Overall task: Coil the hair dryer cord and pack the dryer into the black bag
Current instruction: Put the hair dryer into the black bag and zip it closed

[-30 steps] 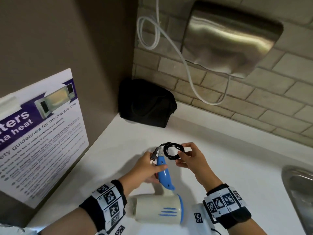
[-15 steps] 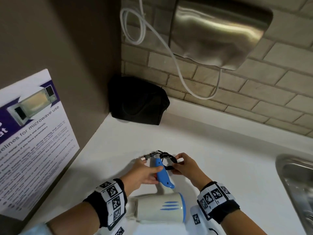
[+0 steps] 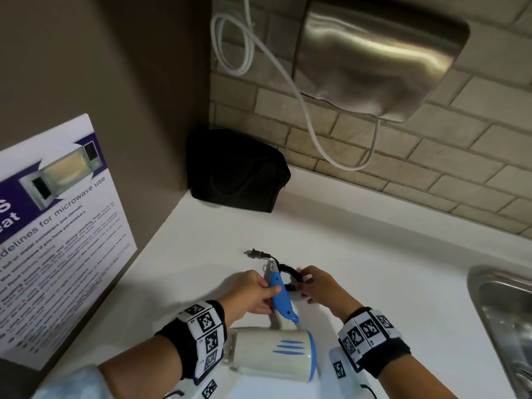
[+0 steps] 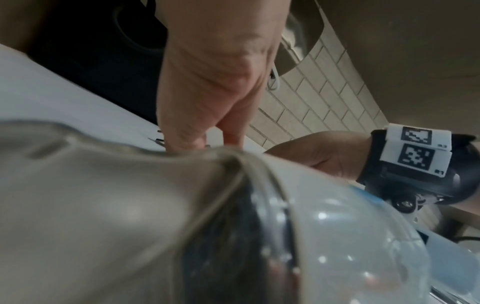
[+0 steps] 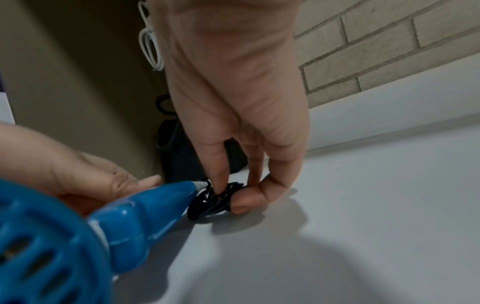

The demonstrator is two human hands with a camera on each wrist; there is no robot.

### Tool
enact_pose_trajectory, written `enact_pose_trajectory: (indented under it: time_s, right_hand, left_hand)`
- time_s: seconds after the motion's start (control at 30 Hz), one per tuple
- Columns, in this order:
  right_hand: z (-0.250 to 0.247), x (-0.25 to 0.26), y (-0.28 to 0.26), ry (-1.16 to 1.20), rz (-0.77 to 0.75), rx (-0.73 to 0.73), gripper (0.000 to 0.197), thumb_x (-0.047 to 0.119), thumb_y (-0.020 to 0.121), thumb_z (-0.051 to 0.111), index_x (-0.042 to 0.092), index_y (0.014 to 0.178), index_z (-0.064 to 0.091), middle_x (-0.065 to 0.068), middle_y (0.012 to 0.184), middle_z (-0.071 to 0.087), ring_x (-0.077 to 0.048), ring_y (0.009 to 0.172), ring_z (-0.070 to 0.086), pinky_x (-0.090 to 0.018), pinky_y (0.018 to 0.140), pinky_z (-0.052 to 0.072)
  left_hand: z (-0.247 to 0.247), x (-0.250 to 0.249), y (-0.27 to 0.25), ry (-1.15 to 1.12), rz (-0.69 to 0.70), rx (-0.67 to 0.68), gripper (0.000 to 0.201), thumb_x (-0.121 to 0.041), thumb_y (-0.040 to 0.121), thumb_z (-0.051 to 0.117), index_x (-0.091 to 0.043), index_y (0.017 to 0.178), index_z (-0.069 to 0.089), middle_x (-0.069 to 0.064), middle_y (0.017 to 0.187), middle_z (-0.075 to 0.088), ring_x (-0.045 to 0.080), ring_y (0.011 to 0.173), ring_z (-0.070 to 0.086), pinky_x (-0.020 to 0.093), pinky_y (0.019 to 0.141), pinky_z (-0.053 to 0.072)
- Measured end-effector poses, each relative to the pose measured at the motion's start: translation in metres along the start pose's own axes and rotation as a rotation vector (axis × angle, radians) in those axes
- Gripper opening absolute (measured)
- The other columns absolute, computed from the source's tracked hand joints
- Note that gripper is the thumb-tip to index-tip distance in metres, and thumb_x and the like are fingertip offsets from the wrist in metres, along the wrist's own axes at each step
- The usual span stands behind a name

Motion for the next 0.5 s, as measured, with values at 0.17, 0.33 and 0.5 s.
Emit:
enact_pose_trajectory:
  time_s: [0.17,0.33,0.5]
  right_hand:
    - [-0.004,0.005,-0.006,-0.24,-0.039,-0.029,0.041,0.039,0.088,0.059,0.016,0.12,0.054,-0.015,0.12,0.05,-0.02,0.082,0.056,-0.029,0.067,0.05]
    - [-0.008,0.021,-0.017,-0.459,-0.157,-0.125,0.046,0.037,0.093,0.053,0.017,0.133,0.043,-0.015,0.126,0.04,-0.023,0.078,0.057,-0.023,0.071,0.043]
    - [0.001,0.06,-0.016,-0.435,-0.354,-0.142,0.04,0.03,0.092,0.055,0.021,0.131,0.048,-0.01,0.121,0.046,-0.023,0.089,0.062,-0.022,0.077,0.046]
  left_hand:
    - [-0.005,0.001,-0.004,0.133,-0.013,0.062,0.021,-0.025,0.089,0.064,-0.008,0.097,0.054,0.011,0.094,0.064,0.018,0.066,0.068,0.025,0.063,0.06]
    - [-0.028,0.007,-0.018,0.261,0.057,-0.009,0.031,-0.029,0.089,0.063,-0.007,0.109,0.055,0.007,0.107,0.061,0.018,0.08,0.068,0.023,0.068,0.058]
    - [-0.063,0.017,-0.039,0.24,0.14,-0.114,0.027,-0.026,0.091,0.059,-0.004,0.107,0.057,0.009,0.105,0.064,0.018,0.08,0.066,0.02,0.062,0.052]
Point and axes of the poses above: each hand's wrist, its own y-axis towards the middle knuckle, its own z-axis out of the palm, x = y × z, the point moved 2 cm from there along y, towards the middle knuckle
